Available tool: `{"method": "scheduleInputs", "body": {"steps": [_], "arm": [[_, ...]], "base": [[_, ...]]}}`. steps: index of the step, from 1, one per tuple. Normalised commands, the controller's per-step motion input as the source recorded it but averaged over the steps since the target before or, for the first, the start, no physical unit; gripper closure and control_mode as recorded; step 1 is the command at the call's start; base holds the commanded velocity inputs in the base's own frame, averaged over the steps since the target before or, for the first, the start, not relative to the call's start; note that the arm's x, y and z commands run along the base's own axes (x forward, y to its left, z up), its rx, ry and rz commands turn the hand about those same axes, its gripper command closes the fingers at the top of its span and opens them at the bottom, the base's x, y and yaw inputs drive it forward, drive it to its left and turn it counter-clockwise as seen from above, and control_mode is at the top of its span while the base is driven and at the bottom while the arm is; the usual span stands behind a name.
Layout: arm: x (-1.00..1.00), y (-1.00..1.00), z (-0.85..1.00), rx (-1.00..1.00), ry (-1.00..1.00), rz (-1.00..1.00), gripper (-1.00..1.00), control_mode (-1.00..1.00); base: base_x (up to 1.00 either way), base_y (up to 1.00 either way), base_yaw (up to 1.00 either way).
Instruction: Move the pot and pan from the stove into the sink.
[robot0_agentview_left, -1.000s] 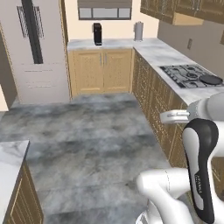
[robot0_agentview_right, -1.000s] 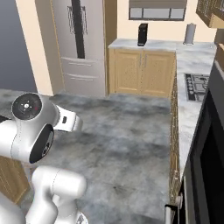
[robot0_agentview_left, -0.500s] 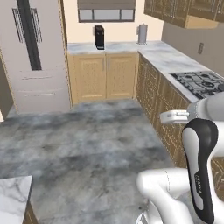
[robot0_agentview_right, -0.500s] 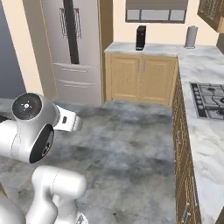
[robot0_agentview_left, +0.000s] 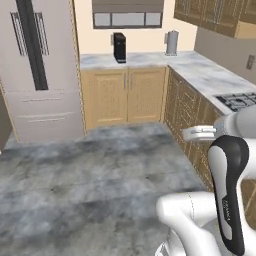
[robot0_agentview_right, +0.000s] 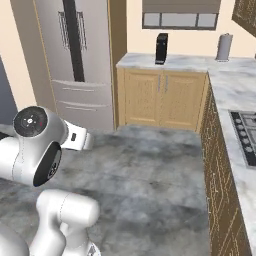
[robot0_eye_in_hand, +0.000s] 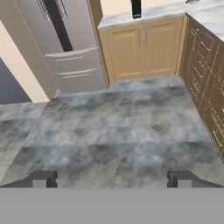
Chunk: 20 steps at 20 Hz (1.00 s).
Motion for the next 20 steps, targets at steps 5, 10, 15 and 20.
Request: {"method": "scheduleInputs", "body": {"steps": [5, 10, 15, 20], "arm": [[0.0, 0.0, 0.0, 0.0, 0.0, 0.0, -1.0, 1.0], [0.0, 0.0, 0.0, 0.0, 0.0, 0.0, -1.0, 1.0], [0.0, 0.0, 0.0, 0.0, 0.0, 0.0, -1.0, 1.0], [0.0, 0.0, 0.0, 0.0, 0.0, 0.0, -1.0, 1.0]], "base": [[0.95, 0.36, -0.03], [0.94, 0.36, -0.03], [0.91, 0.36, -0.03], [0.88, 0.36, -0.03]]}}
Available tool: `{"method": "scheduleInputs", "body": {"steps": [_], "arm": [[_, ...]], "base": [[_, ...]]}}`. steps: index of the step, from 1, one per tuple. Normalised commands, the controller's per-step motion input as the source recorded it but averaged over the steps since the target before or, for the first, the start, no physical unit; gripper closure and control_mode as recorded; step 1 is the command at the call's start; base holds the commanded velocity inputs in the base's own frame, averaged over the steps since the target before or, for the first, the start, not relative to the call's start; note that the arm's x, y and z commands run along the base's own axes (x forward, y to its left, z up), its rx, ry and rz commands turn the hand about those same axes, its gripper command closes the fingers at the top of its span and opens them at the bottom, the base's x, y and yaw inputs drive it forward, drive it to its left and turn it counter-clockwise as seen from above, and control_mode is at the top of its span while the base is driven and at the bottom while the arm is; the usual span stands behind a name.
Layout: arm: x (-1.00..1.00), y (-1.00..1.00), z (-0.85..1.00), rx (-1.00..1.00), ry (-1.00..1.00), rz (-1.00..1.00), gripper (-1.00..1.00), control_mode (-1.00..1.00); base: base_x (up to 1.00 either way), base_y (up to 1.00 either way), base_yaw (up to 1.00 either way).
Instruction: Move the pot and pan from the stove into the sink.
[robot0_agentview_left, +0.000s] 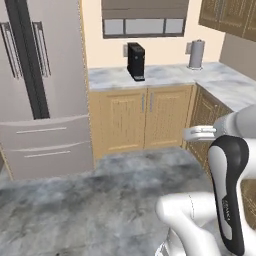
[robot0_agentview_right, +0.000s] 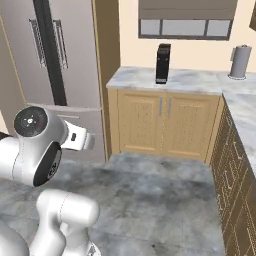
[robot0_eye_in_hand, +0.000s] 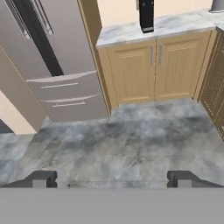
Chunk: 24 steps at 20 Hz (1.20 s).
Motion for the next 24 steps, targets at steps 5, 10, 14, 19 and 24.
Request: {"method": "scheduleInputs", "body": {"steps": [5, 10, 14, 19, 24], "arm": [[0.0, 0.0, 0.0, 0.0, 0.0, 0.0, -1.0, 1.0], [0.0, 0.0, 0.0, 0.0, 0.0, 0.0, -1.0, 1.0], [0.0, 0.0, 0.0, 0.0, 0.0, 0.0, -1.0, 1.0], [0.0, 0.0, 0.0, 0.0, 0.0, 0.0, -1.0, 1.0], [0.0, 0.0, 0.0, 0.0, 0.0, 0.0, -1.0, 1.0]], "base": [[0.92, 0.27, -0.04], [0.62, 0.11, -0.01], [0.04, -0.18, -0.15], [0.08, -0.03, -0.46], [0.12, -0.02, -0.43]]}}
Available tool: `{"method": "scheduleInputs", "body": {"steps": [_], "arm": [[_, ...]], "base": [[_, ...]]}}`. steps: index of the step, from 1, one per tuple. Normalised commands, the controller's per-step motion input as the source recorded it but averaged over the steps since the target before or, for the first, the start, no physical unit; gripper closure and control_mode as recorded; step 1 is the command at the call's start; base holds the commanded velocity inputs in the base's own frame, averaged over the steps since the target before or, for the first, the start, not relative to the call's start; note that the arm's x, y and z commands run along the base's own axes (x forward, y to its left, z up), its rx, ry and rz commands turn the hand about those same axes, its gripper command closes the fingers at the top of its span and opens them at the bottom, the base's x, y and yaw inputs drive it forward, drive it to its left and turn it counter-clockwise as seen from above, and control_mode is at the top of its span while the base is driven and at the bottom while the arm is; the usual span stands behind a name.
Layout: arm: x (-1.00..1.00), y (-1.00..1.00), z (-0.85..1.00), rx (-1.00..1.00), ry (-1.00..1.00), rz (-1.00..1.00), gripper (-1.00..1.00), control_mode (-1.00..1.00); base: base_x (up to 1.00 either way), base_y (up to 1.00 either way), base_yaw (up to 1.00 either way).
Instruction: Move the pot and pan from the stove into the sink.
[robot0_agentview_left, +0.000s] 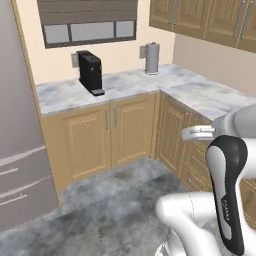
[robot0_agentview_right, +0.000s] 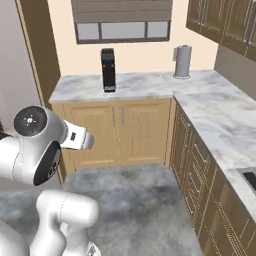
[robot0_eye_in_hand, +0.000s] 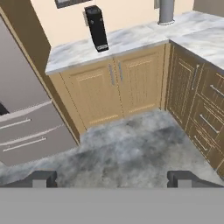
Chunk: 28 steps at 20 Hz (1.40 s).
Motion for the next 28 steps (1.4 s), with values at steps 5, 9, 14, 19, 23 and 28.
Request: {"method": "scheduleInputs", "body": {"steps": [5, 9, 14, 19, 23, 28], "arm": [[0.0, 0.0, 0.0, 0.0, 0.0, 0.0, -1.0, 1.0], [0.0, 0.0, 0.0, 0.0, 0.0, 0.0, -1.0, 1.0], [0.0, 0.0, 0.0, 0.0, 0.0, 0.0, -1.0, 1.0], [0.0, 0.0, 0.0, 0.0, 0.0, 0.0, -1.0, 1.0], [0.0, 0.0, 0.0, 0.0, 0.0, 0.0, -1.0, 1.0], [0.0, 0.0, 0.0, 0.0, 0.0, 0.0, -1.0, 1.0]], "base": [[0.1, -0.17, -0.38], [0.08, -0.2, -0.37], [0.15, -0.15, -0.4], [0.16, -0.11, -0.42], [0.14, -0.15, -0.43], [0.16, -0.17, -0.42]]}}
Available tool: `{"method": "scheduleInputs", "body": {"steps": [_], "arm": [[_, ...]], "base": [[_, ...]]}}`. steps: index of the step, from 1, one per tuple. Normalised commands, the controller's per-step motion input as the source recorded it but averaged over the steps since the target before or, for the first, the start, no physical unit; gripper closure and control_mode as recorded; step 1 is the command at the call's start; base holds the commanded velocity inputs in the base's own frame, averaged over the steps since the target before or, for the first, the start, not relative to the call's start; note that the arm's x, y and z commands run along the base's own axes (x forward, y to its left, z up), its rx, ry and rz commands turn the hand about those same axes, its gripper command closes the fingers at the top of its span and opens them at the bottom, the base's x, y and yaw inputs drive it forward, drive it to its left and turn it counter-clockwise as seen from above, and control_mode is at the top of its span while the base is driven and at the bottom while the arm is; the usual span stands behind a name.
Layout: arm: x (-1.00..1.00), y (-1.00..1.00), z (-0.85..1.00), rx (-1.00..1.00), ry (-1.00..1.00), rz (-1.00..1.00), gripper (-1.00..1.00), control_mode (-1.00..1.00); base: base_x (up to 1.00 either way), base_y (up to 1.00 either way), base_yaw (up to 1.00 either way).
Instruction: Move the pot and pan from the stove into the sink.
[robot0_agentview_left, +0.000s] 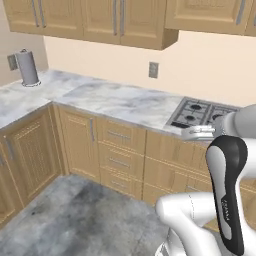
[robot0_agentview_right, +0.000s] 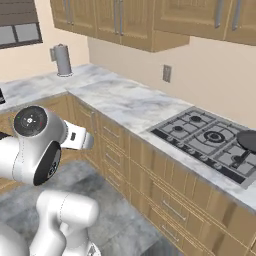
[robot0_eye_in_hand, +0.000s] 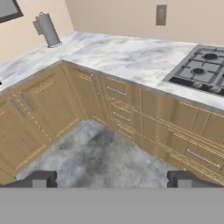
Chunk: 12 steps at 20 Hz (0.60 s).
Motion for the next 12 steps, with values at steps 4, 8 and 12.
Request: {"method": "scheduleInputs", "body": {"steps": [4, 8, 12], "arm": [[0.0, 0.0, 0.0, 0.0, 0.0, 0.0, -1.0, 1.0], [0.0, 0.0, 0.0, 0.0, 0.0, 0.0, -1.0, 1.0], [0.0, 0.0, 0.0, 0.0, 0.0, 0.0, -1.0, 1.0]], "base": [[0.15, -0.18, -0.42], [0.15, -0.2, -0.41], [0.17, -0.19, -0.41]]}}
